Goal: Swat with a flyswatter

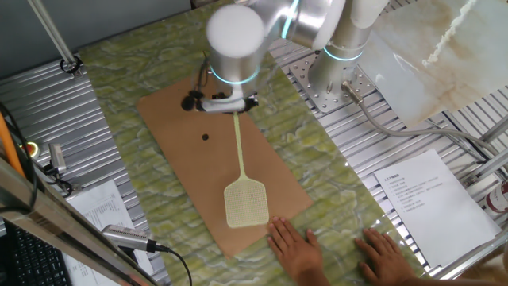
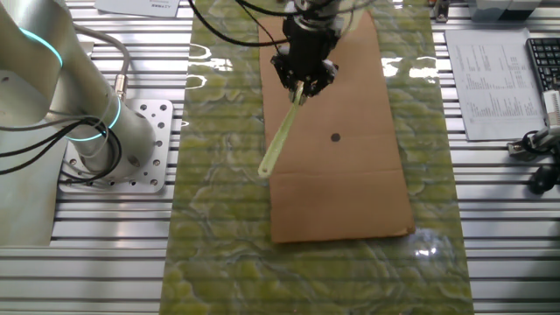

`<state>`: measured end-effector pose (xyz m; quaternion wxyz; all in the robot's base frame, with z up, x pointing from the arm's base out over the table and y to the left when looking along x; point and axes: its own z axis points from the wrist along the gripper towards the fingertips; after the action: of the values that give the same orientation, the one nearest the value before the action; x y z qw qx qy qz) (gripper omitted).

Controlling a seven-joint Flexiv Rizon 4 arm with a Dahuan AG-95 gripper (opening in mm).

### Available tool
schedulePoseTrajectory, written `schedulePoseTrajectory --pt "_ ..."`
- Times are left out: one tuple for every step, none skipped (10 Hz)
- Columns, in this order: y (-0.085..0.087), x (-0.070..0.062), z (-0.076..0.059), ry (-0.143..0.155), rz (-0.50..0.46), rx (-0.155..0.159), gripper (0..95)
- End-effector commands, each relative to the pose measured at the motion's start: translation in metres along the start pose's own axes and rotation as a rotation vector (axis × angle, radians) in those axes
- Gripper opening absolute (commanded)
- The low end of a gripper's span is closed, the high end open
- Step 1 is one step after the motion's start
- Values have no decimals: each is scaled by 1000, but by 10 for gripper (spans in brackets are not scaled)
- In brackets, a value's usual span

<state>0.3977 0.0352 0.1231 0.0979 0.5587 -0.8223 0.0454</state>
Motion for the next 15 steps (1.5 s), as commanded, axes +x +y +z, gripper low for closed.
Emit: schedulePoseTrajectory --pt "-14 41 22 30 -181 41 0" --pt "-17 54 30 27 -209 56 0" --pt "-19 67 38 25 -239 76 0" --pt "-19 73 38 23 -235 75 0" --pt "-18 72 34 20 -234 66 0" --pt "-18 72 34 19 -233 62 0" --pt "-18 72 34 19 -220 61 0" --pt "-18 72 34 16 -195 62 0" --pt "-18 72 34 11 -180 63 0" --pt "-18 72 34 -5 -146 59 0" --pt "-18 72 34 -6 -144 57 0" --pt "-18 72 34 -10 -157 54 0" --pt "-16 68 30 -17 -160 48 0" --pt "-17 69 28 -16 -170 48 0" --pt "-20 75 26 -16 -180 49 0"
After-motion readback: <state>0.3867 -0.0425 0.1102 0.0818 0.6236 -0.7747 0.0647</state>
